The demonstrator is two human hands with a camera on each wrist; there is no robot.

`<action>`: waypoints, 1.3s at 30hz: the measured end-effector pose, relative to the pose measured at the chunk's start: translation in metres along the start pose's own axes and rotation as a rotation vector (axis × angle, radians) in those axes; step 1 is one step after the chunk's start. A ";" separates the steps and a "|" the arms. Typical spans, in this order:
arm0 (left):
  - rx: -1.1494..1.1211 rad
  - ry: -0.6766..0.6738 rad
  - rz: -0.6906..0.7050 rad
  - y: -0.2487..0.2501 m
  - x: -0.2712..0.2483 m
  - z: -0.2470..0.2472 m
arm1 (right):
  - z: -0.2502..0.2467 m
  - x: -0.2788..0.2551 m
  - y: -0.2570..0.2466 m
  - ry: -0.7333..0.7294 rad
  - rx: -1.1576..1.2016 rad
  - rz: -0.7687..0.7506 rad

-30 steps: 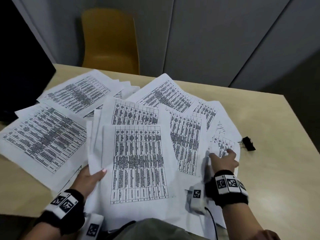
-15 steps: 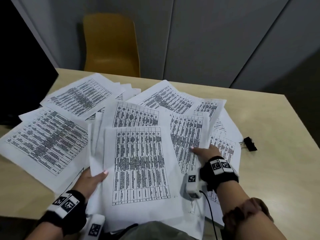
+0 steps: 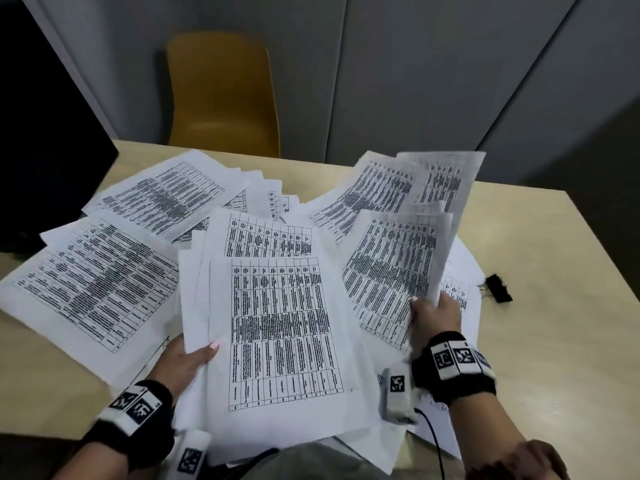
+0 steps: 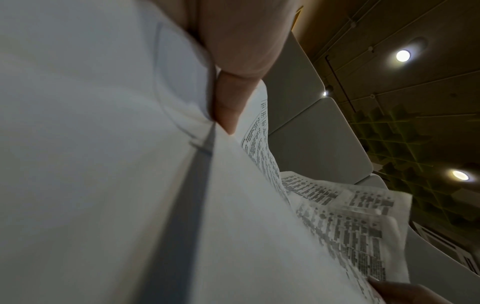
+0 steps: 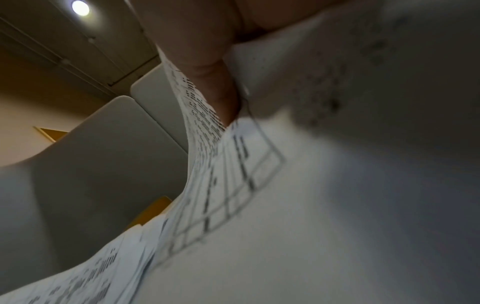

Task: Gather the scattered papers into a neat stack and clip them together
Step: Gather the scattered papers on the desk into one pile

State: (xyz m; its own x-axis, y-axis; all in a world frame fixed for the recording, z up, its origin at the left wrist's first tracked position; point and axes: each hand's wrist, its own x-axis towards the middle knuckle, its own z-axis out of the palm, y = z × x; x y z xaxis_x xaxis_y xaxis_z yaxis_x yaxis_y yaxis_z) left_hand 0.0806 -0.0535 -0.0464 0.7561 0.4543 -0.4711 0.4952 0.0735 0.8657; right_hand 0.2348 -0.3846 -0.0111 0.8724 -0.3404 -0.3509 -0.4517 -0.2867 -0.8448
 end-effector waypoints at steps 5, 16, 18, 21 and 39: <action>-0.011 -0.009 -0.018 -0.002 0.000 0.000 | -0.018 0.011 -0.007 0.176 0.012 -0.117; -0.028 -0.011 -0.040 -0.008 0.008 -0.006 | -0.059 0.024 -0.062 0.424 0.196 -0.210; -0.008 -0.013 -0.026 -0.008 0.011 -0.007 | -0.063 0.030 -0.069 0.449 0.246 -0.200; 0.030 -0.033 -0.019 -0.009 0.015 -0.008 | -0.067 0.034 -0.079 0.429 0.372 -0.209; -0.059 -0.004 -0.090 -0.006 0.003 -0.002 | 0.016 -0.042 -0.036 -0.131 0.409 0.021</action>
State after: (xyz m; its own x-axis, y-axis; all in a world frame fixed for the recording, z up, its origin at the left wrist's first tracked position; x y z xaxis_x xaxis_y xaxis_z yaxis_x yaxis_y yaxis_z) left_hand 0.0794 -0.0511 -0.0529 0.7119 0.4395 -0.5478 0.5349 0.1661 0.8284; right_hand 0.2171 -0.3453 0.0274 0.8923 -0.2179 -0.3954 -0.3808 0.1071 -0.9184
